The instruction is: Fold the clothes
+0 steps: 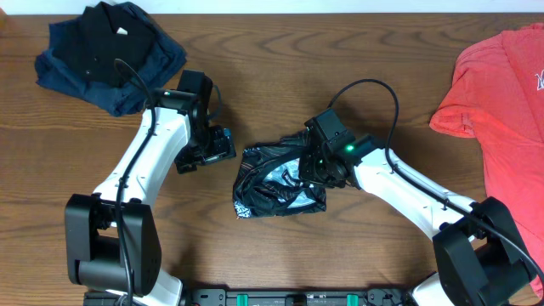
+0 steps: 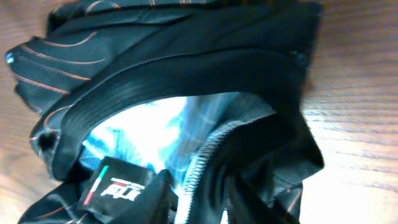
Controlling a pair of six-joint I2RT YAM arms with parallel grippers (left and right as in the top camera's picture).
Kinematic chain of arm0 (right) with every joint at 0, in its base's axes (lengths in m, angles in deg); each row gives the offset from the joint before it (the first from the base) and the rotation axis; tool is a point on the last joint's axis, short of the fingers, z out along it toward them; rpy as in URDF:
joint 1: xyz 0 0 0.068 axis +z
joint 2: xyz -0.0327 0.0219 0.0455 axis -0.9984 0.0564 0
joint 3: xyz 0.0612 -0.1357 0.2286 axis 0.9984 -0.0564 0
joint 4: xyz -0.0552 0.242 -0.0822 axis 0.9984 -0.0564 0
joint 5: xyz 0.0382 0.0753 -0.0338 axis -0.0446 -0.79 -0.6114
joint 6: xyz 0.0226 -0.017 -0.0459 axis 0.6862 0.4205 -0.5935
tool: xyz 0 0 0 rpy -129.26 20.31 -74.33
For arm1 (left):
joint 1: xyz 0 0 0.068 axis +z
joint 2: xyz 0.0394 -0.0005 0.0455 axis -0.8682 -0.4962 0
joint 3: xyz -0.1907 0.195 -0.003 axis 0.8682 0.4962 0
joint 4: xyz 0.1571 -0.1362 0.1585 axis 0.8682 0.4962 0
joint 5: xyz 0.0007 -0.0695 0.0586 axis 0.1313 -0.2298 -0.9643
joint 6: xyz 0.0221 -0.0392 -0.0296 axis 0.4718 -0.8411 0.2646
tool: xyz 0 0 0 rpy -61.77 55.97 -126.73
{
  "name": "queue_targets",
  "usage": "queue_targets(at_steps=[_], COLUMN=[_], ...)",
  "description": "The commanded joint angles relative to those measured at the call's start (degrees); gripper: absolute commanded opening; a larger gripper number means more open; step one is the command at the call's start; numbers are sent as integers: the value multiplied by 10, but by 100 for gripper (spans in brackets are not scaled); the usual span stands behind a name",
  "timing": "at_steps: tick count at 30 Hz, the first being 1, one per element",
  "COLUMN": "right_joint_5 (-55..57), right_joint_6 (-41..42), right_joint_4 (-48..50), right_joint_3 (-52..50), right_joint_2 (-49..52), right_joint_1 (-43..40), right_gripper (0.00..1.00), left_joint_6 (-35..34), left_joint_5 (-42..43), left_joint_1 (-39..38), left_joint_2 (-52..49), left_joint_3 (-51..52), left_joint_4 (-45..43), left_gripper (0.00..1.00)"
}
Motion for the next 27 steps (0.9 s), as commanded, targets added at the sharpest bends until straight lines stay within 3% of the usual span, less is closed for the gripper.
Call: queue_targets(at_steps=[1, 6, 17, 27], right_joint_5=[24, 29, 41, 60], right_joint_6=[0, 0, -19, -68], right_joint_4=[-4, -8, -20, -118], right_joint_3=[-4, -4, 6, 65], right_joint_2=[3, 3, 2, 2], right_joint_1=[2, -6, -12, -33], right_gripper=[24, 2, 2, 4], left_joint_6=[7, 7, 7, 7], left_joint_5=[-7, -7, -7, -7], left_joint_1=[2, 2, 2, 2], left_joint_2=[-1, -1, -1, -1], left_joint_3=[4, 4, 4, 4], left_joint_4=[1, 1, 1, 1], left_gripper=[82, 82, 82, 82])
